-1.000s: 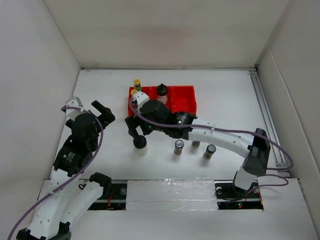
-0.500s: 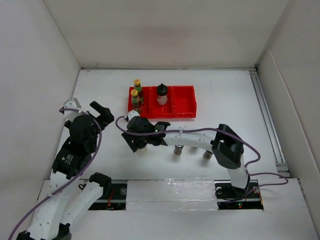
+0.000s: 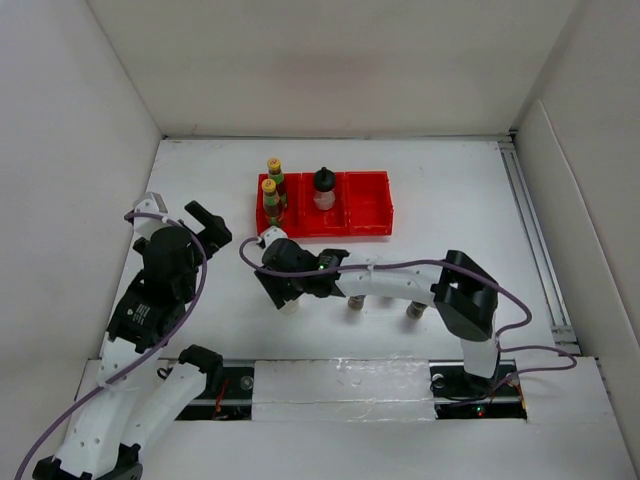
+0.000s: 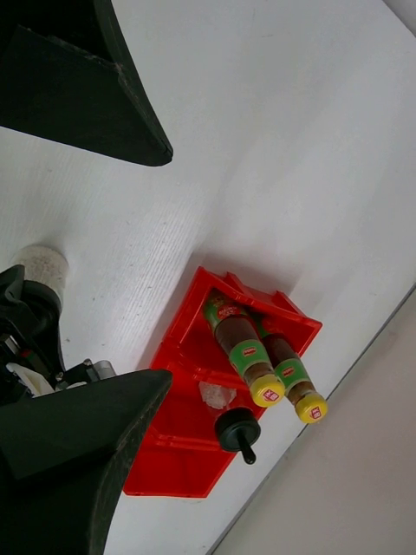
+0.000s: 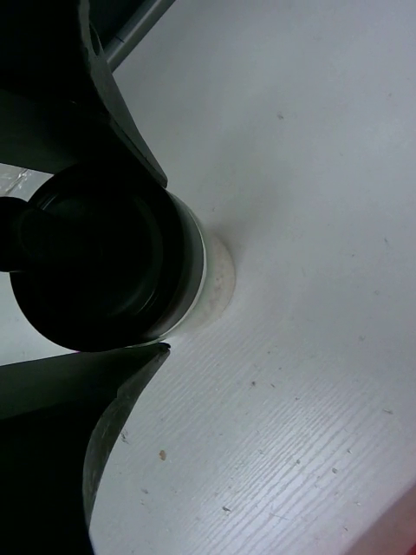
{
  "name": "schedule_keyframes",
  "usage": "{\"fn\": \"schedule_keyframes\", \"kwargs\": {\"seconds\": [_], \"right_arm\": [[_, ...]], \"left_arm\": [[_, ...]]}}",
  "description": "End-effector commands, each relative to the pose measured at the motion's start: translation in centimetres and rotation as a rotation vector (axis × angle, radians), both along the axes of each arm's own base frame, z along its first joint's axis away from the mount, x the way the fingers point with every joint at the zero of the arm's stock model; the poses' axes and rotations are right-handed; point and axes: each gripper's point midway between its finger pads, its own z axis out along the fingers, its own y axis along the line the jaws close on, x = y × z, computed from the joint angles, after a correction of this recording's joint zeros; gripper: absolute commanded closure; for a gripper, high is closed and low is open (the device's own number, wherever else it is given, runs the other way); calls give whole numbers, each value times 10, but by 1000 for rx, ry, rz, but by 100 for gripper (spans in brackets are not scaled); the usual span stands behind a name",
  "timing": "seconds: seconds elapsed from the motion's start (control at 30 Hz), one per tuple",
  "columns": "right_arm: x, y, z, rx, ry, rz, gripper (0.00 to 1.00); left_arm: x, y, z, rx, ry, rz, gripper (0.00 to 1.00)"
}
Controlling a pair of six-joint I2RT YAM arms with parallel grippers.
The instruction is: Organize the condiment bottles
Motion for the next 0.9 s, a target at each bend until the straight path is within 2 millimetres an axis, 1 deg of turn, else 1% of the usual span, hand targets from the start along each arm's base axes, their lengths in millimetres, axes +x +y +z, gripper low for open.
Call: {"fn": "schedule_keyframes", "kwargs": {"seconds": [0.0,0.03,0.07,0.1,0.13,0.17,0.2,0.23,0.27,0.3,0.37,0.4,0.5,0.53,0.57,0.6,0.63,0.67,0.7,0.73,0.77,0.8,0.83,0.87], "right_arm": [[-5,9,42,107,-30,14,65],[-3,8,47,112,-45,9,72],[0,9,58,126,-66,8,82],[1,7,64,121,-74,5,87],[3,6,74,130,-90,-2,90],[14,1,82,131,-108,-17,95],[21,-1,93,137,-123,-27,98],[29,-4,101,140,-137,-42,100],[37,-8,107,138,-152,-57,100],[53,-17,116,138,-162,-89,100],[69,-27,127,149,-175,-111,100],[85,-38,136,158,-188,-144,100],[110,-54,148,179,-208,-188,100],[127,-65,154,187,-215,-218,100],[135,-69,156,188,-222,-226,100],[144,-73,149,171,-216,-235,100],[158,-83,149,160,-214,-262,100],[166,-86,156,162,-221,-271,100],[174,-88,150,150,-216,-283,100],[182,-90,148,151,-218,-292,100],[195,-96,152,174,-219,-302,100],[203,-98,151,182,-216,-307,100],[209,-97,142,185,-200,-307,100],[219,-102,140,189,-199,-321,100]], "left_arm": [[3,0,7,-4,-34,-2,1],[3,0,7,-3,-33,-2,1],[3,0,7,-5,-35,0,1],[2,0,8,-4,-37,-1,1],[2,0,8,-4,-37,-1,1],[2,0,8,-4,-37,-1,1],[1,0,8,-5,-37,-2,1],[1,0,8,-7,-40,-2,1],[1,0,8,-8,-40,-3,1],[1,0,8,-8,-40,-3,1],[1,0,8,-7,-41,-5,1],[1,0,9,-7,-42,-7,1],[1,0,8,-7,-42,-7,1],[1,-1,9,-5,-43,-9,1],[1,-1,9,-5,-42,-13,1],[2,-1,7,-3,-38,-11,1],[2,-1,7,-3,-38,-13,1],[2,-1,8,-5,-40,-12,1],[2,-2,7,-4,-38,-14,1],[2,-2,7,-3,-37,-16,1],[2,-3,7,-4,-38,-21,1],[3,-3,7,-3,-36,-21,1],[3,-3,8,-5,-40,-22,1],[3,-3,6,-2,-34,-24,1]]}}
